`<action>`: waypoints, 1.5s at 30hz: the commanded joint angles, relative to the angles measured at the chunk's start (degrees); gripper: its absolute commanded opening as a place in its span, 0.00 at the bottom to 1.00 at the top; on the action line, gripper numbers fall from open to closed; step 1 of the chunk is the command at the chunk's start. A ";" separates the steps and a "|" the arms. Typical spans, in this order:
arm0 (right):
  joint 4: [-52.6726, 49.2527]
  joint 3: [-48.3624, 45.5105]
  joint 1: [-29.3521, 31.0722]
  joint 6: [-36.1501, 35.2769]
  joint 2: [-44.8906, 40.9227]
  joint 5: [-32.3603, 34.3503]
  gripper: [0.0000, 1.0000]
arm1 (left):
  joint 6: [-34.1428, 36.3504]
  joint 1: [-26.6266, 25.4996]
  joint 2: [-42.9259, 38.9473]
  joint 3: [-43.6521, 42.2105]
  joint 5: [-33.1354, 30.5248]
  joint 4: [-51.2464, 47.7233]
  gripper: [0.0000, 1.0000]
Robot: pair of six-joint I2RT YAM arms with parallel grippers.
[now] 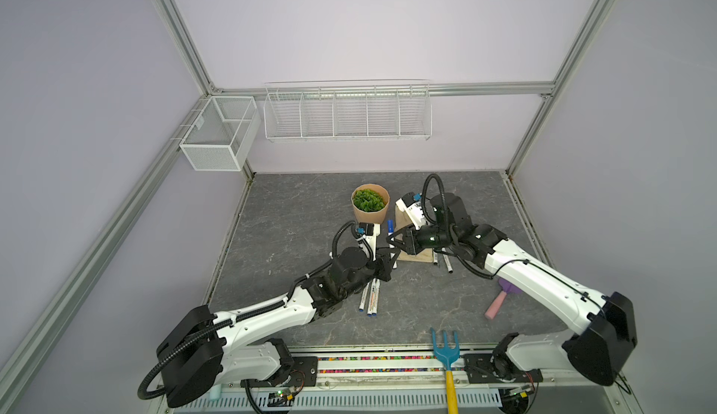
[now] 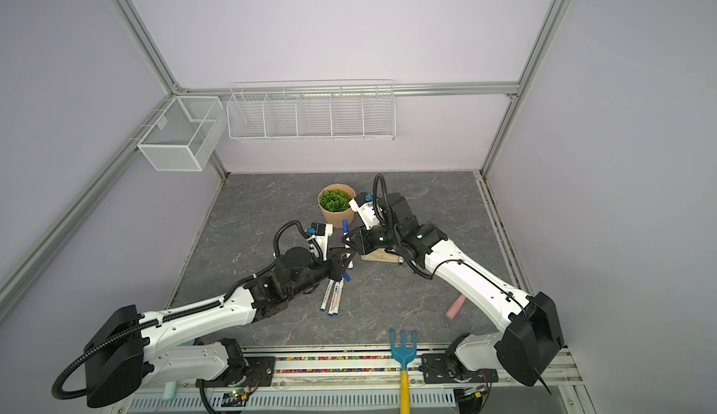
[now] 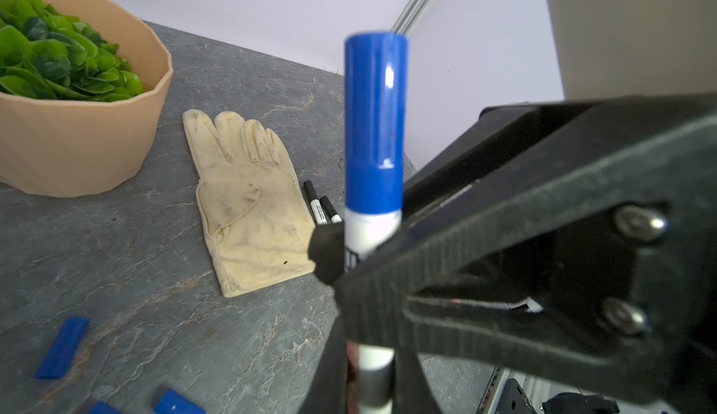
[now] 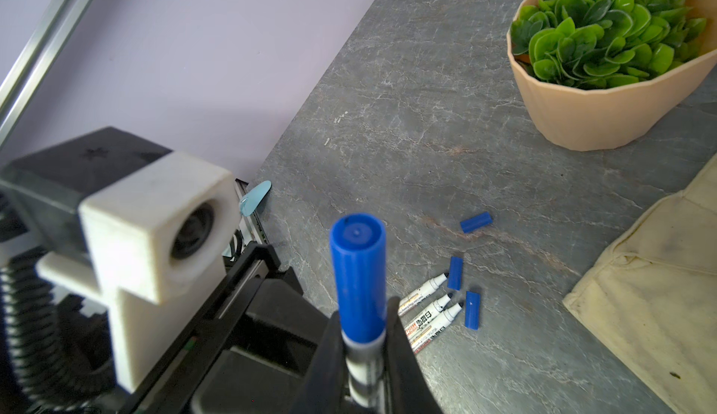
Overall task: Insert the pens into the pen caps
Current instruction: 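Set the capped marker on the glove with right gripper while left moves to markers, then grasp a white marker with the left gripper and lift it upright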
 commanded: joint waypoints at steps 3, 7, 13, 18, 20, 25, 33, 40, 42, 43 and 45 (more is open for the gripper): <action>-5.56 1.34 -6.05 4.28 5.53 12.37 0.12 | -2.62 -0.23 -3.81 -2.68 -7.99 -8.36 0.30; -7.14 2.33 -10.65 7.10 12.16 16.11 0.11 | -6.07 -0.24 -6.38 -4.11 -15.26 -16.88 0.34; -7.25 6.88 -13.91 6.71 23.98 18.96 0.11 | -7.71 -0.32 -8.96 -5.00 -18.65 -25.77 0.39; -7.48 9.84 -15.04 7.52 29.44 19.41 0.20 | -9.11 -0.40 -8.67 -5.63 -18.25 -29.38 0.42; -7.02 9.51 -15.09 8.20 28.95 19.24 0.31 | -9.58 -0.58 -8.20 -6.13 -17.79 -29.64 0.43; -5.63 5.46 -14.36 9.47 23.53 21.24 0.41 | -11.10 -1.08 -6.40 -7.11 -16.99 -30.35 0.46; -3.96 -4.35 -10.18 8.78 11.84 24.61 0.42 | -11.36 -1.90 -1.45 -6.52 -12.78 -31.70 0.48; -3.88 -8.64 -9.05 8.17 9.39 24.23 0.41 | -9.63 -2.82 3.47 -4.13 -9.97 -32.73 0.49; -3.69 -8.72 -9.00 8.10 9.51 23.87 0.40 | -9.82 -2.87 4.41 -3.37 -10.34 -33.71 0.48; -3.69 -8.57 -9.06 8.10 9.61 23.82 0.40 | -9.74 -2.87 4.73 -3.19 -10.37 -33.79 0.48; -3.44 -8.39 -8.98 8.10 9.81 23.41 0.40 | -9.64 -2.87 5.24 -3.18 -10.28 -33.60 0.48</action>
